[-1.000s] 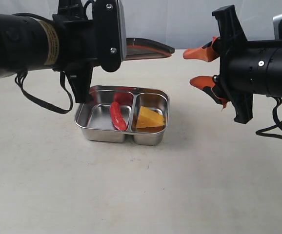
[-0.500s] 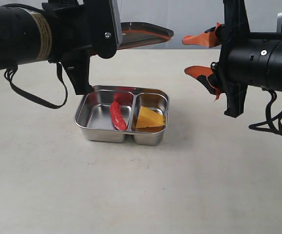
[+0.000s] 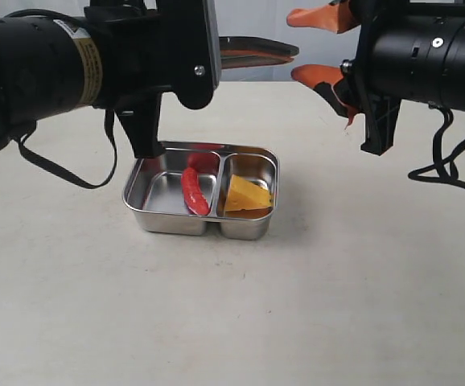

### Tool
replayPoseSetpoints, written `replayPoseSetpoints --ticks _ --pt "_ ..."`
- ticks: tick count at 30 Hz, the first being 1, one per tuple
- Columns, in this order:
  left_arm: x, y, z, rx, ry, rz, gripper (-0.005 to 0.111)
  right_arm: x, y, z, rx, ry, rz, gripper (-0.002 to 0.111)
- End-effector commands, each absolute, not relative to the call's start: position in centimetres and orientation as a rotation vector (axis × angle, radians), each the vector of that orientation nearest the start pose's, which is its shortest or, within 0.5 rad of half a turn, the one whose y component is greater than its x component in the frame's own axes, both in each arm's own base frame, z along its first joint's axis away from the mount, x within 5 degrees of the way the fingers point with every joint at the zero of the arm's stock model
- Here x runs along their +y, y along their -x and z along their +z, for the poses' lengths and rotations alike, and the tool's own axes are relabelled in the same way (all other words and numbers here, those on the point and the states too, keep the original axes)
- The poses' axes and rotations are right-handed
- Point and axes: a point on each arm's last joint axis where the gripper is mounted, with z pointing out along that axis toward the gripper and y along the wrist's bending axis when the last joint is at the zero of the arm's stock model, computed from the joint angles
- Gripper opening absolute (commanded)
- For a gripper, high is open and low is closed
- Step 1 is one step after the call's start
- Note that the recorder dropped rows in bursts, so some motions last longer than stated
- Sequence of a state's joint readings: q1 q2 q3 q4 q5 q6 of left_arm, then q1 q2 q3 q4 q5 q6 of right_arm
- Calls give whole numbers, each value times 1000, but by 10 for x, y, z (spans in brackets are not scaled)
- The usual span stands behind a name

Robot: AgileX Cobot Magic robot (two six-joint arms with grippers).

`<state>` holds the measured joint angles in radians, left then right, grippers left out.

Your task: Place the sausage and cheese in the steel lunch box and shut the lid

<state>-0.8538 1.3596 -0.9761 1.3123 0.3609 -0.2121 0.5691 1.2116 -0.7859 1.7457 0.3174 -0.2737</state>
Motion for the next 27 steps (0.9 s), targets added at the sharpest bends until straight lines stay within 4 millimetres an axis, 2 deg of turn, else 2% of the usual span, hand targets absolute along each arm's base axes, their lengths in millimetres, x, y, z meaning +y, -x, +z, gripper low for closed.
replayPoseSetpoints --ticks 1,4,14,18,20,24,27 --pt "-209 -220 326 1288 -1470 477 0 173 -212 305 2148 -714 1599 49" --pt "-210 -220 326 1285 -1468 461 0 178 -216 298 2184 -719 1597 49" --pt "-224 -205 326 1224 -1511 437 0 184 -224 305 2170 -663 1597 49" --pt "-223 -206 326 1228 -1509 446 0 184 -224 305 2169 -661 1600 48" --pt "-223 -206 326 1228 -1509 446 0 184 -224 305 2169 -661 1600 42" --pt "-222 -206 326 1235 -1506 457 0 183 -225 305 2165 -668 1591 1" --pt "-222 -207 326 1243 -1503 464 0 182 -226 305 2159 -675 1573 0"
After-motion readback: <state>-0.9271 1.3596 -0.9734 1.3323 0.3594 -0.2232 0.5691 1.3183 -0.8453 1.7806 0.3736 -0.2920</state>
